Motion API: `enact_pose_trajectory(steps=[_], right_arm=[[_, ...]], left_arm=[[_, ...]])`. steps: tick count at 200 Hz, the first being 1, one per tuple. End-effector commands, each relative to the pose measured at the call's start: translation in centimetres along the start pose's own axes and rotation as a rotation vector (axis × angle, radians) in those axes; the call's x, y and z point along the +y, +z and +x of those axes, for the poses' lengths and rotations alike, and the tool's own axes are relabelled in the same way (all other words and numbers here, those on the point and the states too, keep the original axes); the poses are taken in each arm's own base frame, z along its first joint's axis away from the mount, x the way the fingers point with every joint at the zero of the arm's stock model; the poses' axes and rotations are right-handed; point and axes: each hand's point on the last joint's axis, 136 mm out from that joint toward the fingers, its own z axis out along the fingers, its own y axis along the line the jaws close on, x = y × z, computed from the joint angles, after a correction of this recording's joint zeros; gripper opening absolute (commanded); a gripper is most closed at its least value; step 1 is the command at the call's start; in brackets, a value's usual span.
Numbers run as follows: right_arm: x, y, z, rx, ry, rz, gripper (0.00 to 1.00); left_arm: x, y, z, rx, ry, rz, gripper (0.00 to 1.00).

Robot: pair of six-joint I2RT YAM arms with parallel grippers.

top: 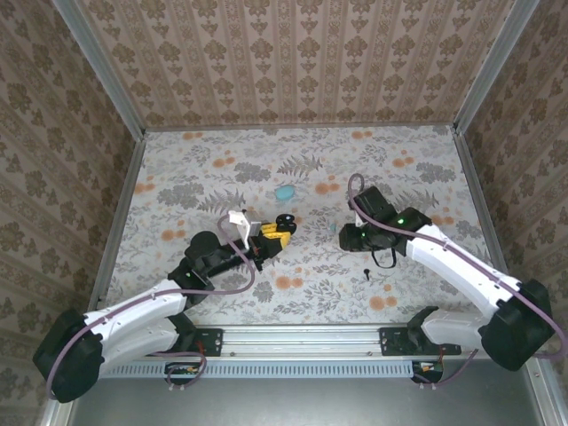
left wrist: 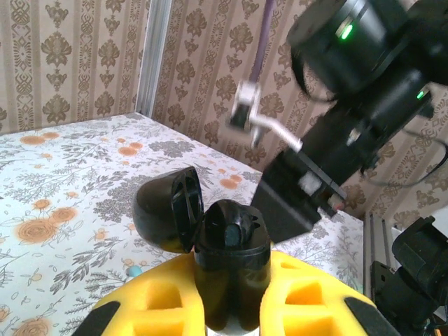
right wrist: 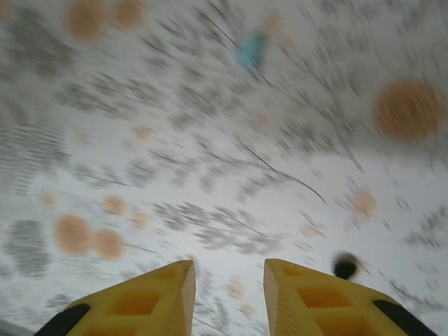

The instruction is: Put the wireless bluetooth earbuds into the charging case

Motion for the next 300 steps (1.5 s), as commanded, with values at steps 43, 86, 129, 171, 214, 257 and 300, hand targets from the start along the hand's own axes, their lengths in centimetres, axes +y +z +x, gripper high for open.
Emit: enact_pose_trajectory(steps=[43,86,129,171,214,257,300], right_arm=[[-5.1,4.0,5.3,0.214,0.123,0.109,0.33],[-6.4,5.6,6.8,0.241,0.215,0.068,0.34],[-5.3,7.3,7.0,0.243,0.258,-0.026,0.40],[-3.4,8.0,7.0,0.262,0.296,-0.105,0.38],[-0.6,6.1,4.7,0.183,0.282,-0.168,0.38],[1.6,3.9,3.0,0.125,0.269,-0.233,0.39],[-0.9,3.3,3.4,0.082,0.247,-0.124,0.39]], left_arm=[[0.1,-0.5,-0.6,-0.022,0.009,-0.015,0.00],[0.2,-0.8,-0.2,-0.021,0.001,-0.023,0.00],[0.4,-1.0,-0.2,-0.021,0.009,-0.037,0.00],[0.4,-0.9,-0.2,-0.016,0.016,-0.038,0.00],[0.6,-0.9,0.1,-0.009,0.013,-0.044,0.00],[0.8,-1.0,0.3,-0.005,0.011,-0.054,0.00],[0.8,-1.0,0.4,-0.001,0.004,-0.055,0.00]])
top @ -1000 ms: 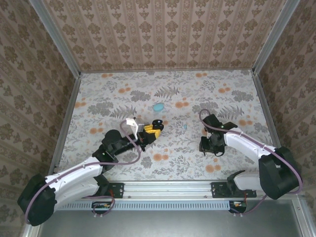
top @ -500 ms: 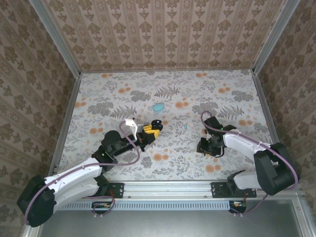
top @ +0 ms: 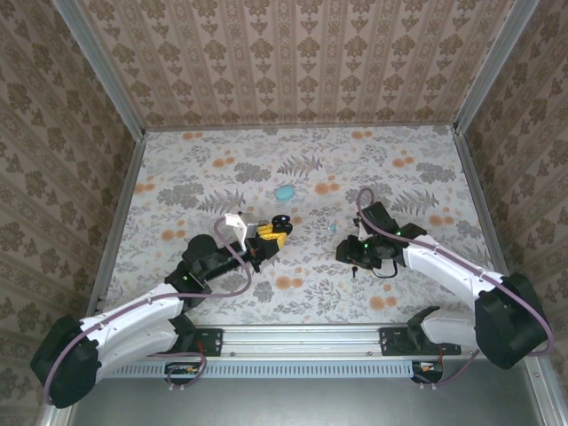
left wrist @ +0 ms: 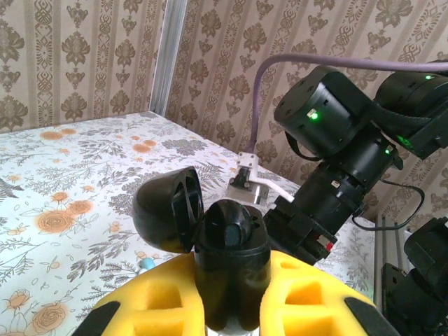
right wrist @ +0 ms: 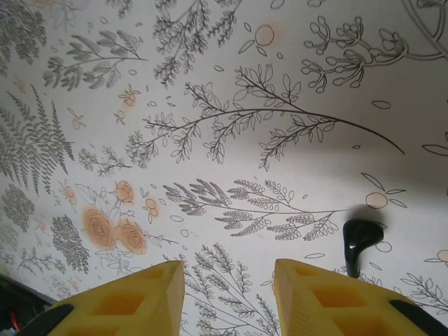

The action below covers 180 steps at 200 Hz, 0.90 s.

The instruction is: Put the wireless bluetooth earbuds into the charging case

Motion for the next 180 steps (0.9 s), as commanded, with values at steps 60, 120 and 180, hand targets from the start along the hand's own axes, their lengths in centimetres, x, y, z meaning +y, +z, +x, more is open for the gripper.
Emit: enact_pose_trajectory(steps=[60,120,180], right_arm=[[-4.8,0.9,0.3,0.018,0.020,0.146,0.37],[-5.2,3.4,0.5,0.086,0.023,0.154,0.35],[-5.8,4.2,1.6,0.119,0.028,0.173,0.33]], left_arm=[[0.3,-0.4,0.2,0.007,0.001,-0.017,0.00],[0.4,-0.6,0.2,0.005,-0.004,-0.023,0.00],[0.5,-0.5,0.3,0.008,0.001,-0.032,0.00]])
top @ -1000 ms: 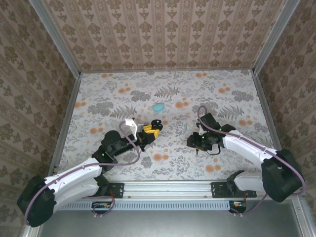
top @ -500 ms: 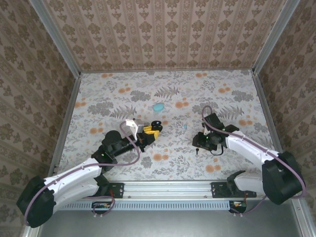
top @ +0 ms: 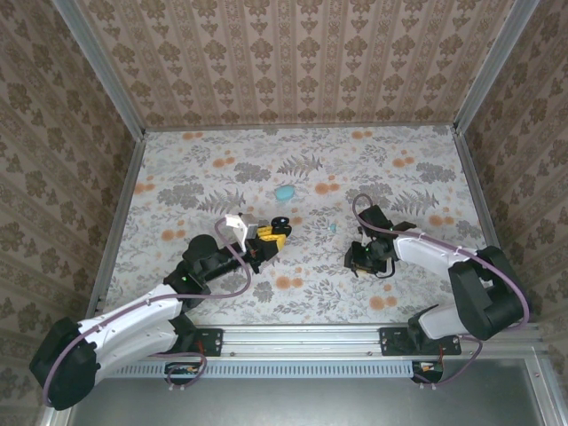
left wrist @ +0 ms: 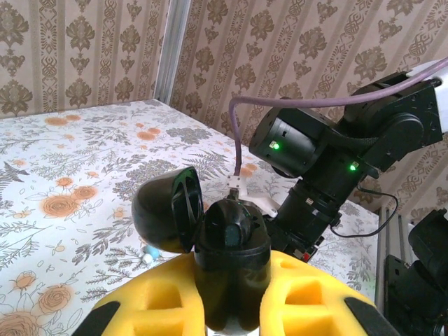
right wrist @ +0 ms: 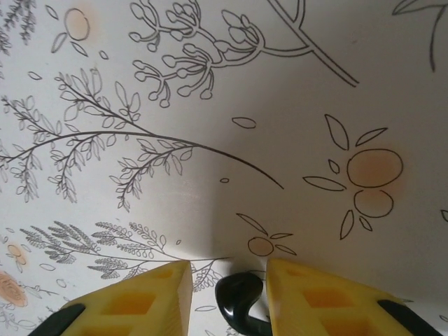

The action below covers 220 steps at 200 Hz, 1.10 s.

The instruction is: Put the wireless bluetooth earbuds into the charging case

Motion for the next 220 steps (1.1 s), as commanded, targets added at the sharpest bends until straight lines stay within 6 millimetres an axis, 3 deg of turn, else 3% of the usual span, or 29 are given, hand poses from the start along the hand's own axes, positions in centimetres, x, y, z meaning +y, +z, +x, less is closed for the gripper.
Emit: enact_pose_trajectory(steps=[1,52,94,170,220], right_arm=[[-0.3,0.6,0.8,0.024,-0.005,0.009,0.33],[-0.9,0.7,1.4,0.033,-0.032,0.078,0.33],[-1.9,0.1,1.9,0.055,-0.101,0.241,0.33],[-1.6,1.2,2.4,0.120,-0.190,0.360,0.31],[-1.3,1.6,2.4,0.153,-0.239,0.429,0.22]], left_arm=[[0.3,-0.3,-0.3,-0.020,0.012,-0.015,0.00],[0.4,-0.3,-0.3,-0.019,0.013,-0.018,0.00],[0.4,-0.2,-0.2,-0.017,0.013,-0.019,0.00],[0.3,-0.6,-0.3,-0.021,0.012,-0.022,0.00],[0.5,-0.8,-0.3,-0.019,0.016,-0.032,0.00]])
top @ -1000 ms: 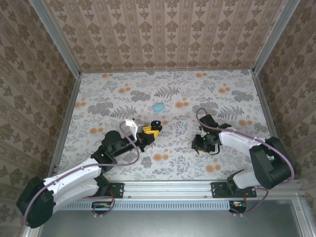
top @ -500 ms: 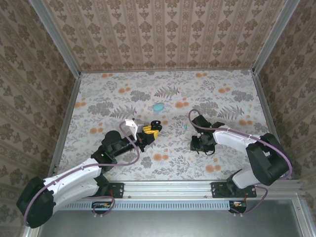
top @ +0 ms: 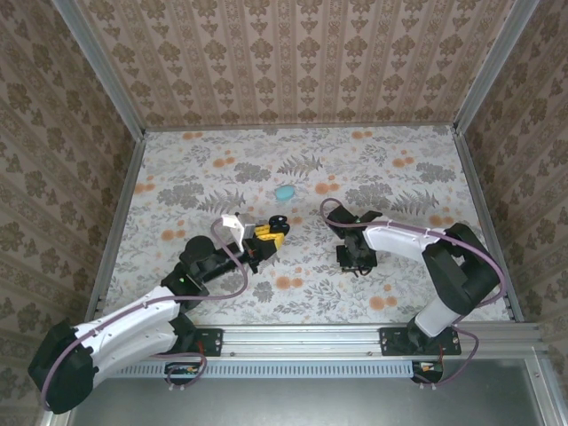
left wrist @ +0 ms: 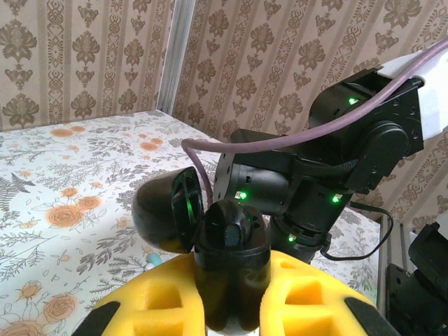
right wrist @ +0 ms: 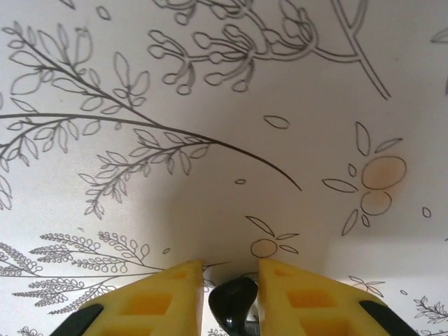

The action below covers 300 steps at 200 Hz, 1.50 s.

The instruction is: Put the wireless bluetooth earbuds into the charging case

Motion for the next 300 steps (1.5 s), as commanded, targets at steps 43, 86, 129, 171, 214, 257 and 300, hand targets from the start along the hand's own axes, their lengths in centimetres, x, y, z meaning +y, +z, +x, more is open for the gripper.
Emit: enact_pose_trajectory(steps=[43,86,129,171,214,257,300], right_arm=[[-0.3,-0.2,1.2,0.060,-0.053,0.056,0.18],[0.9,-3.7,-0.3,-0.051,-0.034,-0.045,0.17],[2.2,-6.7,-1.6,-0.166,-0.001,-0.172,0.16],[2.8,-11.5,-3.0,-0.340,0.027,-0.307,0.17],[2.7,-15.7,-4.1,-0.486,0.067,-0.421,0.18],[3.4,-19.5,-4.3,-0.562,0.083,-0.544,0.17],[4.6,-24.5,-3.7,-0.639,0.064,-0.720,0.17]], left_arm=[[0.8,-0.2,0.5,0.013,0.016,-0.028,0.00],[0.7,-0.2,0.2,0.007,0.025,-0.025,0.00],[0.6,0.1,0.0,0.010,0.024,-0.017,0.00],[0.3,0.2,-0.2,0.007,0.009,0.002,0.00],[-0.2,1.0,-0.1,0.003,-0.005,0.034,0.00],[-1.5,3.1,-0.1,0.031,0.006,0.107,0.00],[-3.0,5.2,-0.6,0.048,0.028,0.186,0.00]])
